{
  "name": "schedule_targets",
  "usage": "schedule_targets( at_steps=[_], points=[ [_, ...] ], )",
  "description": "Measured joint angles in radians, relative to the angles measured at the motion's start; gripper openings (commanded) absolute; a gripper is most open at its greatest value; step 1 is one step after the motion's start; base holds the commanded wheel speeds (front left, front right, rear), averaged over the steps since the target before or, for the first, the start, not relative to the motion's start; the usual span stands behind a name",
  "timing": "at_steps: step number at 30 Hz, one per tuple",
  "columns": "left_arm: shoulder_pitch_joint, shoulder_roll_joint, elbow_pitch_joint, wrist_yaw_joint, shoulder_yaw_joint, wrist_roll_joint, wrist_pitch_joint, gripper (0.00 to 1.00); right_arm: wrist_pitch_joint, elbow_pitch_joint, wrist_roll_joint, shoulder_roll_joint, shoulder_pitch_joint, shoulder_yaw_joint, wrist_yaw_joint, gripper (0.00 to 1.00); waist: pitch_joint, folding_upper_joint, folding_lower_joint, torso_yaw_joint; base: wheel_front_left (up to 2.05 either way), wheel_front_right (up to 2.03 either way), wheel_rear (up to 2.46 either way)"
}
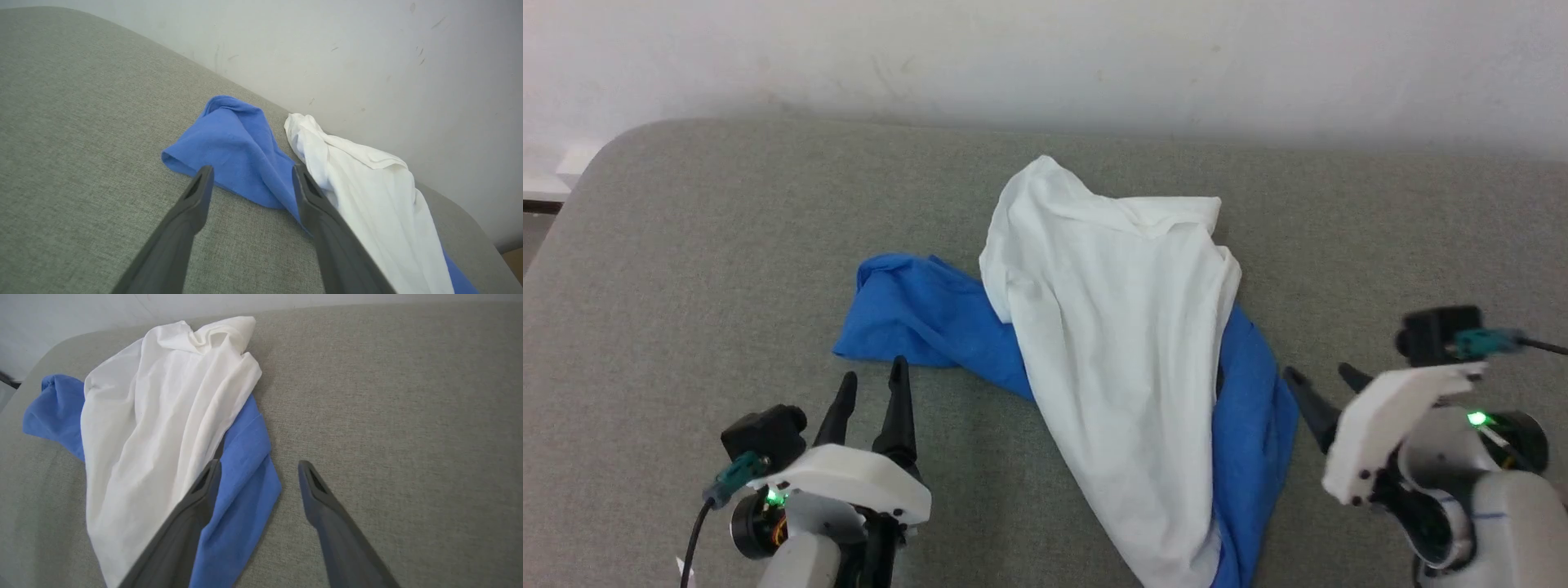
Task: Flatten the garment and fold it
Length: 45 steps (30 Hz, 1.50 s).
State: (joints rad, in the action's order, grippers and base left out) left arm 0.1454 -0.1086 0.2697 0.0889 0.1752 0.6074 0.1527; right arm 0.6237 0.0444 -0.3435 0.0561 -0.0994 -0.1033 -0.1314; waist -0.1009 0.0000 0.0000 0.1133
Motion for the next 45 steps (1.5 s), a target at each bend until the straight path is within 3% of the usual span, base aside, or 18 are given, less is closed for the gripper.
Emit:
schedule_targets(
  at_steps=[6, 14, 15, 16, 17, 21, 26, 32, 36, 39, 40, 41, 42, 45],
  points=[
    [0.002, 0.006, 0.003, -0.001, 0.014, 0.000, 0.000, 1.00, 0.043, -0.240, 0.185, -0.005, -0.172, 0.132, 0.000, 1.00, -0.020, 0.0000, 0.0000, 0.007, 0.00, 0.00, 0.00],
    [0.025, 0.011, 0.015, -0.012, 0.032, 0.008, -0.003, 1.00, 0.039, -0.493, 0.290, -0.006, -0.317, 0.165, 0.000, 1.00, -0.042, 0.0000, 0.0001, 0.038, 0.00, 0.00, 0.00],
    [0.025, 0.011, 0.017, -0.017, 0.034, 0.009, -0.003, 1.00, 0.045, -0.515, 0.290, -0.005, -0.323, 0.167, 0.000, 0.47, -0.044, 0.0000, 0.0001, 0.041, 0.00, 0.00, 0.00],
    [0.025, 0.011, 0.020, -0.017, 0.034, 0.009, -0.003, 1.00, 0.044, -0.530, 0.285, -0.005, -0.327, 0.167, 0.000, 0.15, -0.045, 0.0000, 0.0000, 0.043, 0.00, 0.00, 0.00],
    [0.025, 0.011, 0.022, -0.017, 0.034, 0.009, -0.003, 1.00, 0.038, -0.539, 0.279, -0.006, -0.331, 0.166, 0.000, 0.00, -0.046, 0.0000, 0.0000, 0.043, 0.00, 0.00, 0.00],
    [0.025, 0.009, 0.025, -0.017, 0.032, 0.011, -0.002, 1.00, 0.004, -0.558, 0.225, -0.006, -0.350, 0.156, 0.000, 0.00, -0.044, 0.0000, 0.0000, 0.034, 0.00, 0.00, 0.00],
    [0.025, 0.009, 0.024, -0.017, 0.037, 0.012, -0.003, 1.00, -0.089, -0.509, 0.075, -0.008, -0.353, 0.047, 0.000, 0.00, -0.035, 0.0000, 0.0000, 0.025, 0.00, 0.00, 0.00],
    [0.024, 0.007, 0.023, -0.017, 0.041, 0.017, -0.003, 1.00, -0.141, -0.413, -0.073, -0.008, -0.282, -0.274, 0.000, 0.00, -0.015, 0.0000, 0.0000, 0.023, 0.00, 0.00, 0.00],
    [0.022, 0.007, 0.023, -0.016, 0.044, 0.019, -0.003, 1.00, -0.177, -0.452, -0.119, -0.006, -0.181, -0.503, 0.000, 0.00, -0.008, 0.0000, 0.0000, 0.020, 0.00, 0.00, 0.00],
    [0.021, 0.007, 0.023, -0.016, 0.046, 0.020, -0.003, 1.00, -0.203, -0.513, -0.085, -0.004, -0.138, -0.593, 0.000, 0.00, -0.009, 0.0000, 0.0000, 0.018, 0.00, 0.00, 0.00],
    [0.021, 0.006, 0.022, -0.016, 0.046, 0.021, -0.003, 1.00, -0.216, -0.528, -0.062, -0.006, -0.131, -0.614, 0.000, 0.05, -0.009, 0.0000, 0.0000, 0.017, 0.00, 0.00, 0.00],
    [0.021, 0.006, 0.022, -0.016, 0.046, 0.022, -0.003, 1.00, -0.229, -0.537, -0.034, -0.006, -0.126, -0.623, 0.000, 0.69, -0.009, 0.0000, 0.0000, 0.015, 0.00, 0.00, 0.00],
    [0.021, 0.005, 0.022, -0.016, 0.046, 0.025, -0.003, 1.00, -0.243, -0.537, 0.008, -0.007, -0.121, -0.629, -0.001, 1.00, -0.009, 0.0000, 0.0000, 0.014, 0.00, 0.00, 0.00],
    [0.021, 0.004, 0.021, -0.016, 0.047, 0.026, -0.004, 1.00, -0.304, -0.514, 0.088, -0.008, -0.119, -0.634, -0.001, 1.00, -0.005, 0.0000, 0.0000, 0.010, 0.00, 0.00, 0.00]
  ],
)
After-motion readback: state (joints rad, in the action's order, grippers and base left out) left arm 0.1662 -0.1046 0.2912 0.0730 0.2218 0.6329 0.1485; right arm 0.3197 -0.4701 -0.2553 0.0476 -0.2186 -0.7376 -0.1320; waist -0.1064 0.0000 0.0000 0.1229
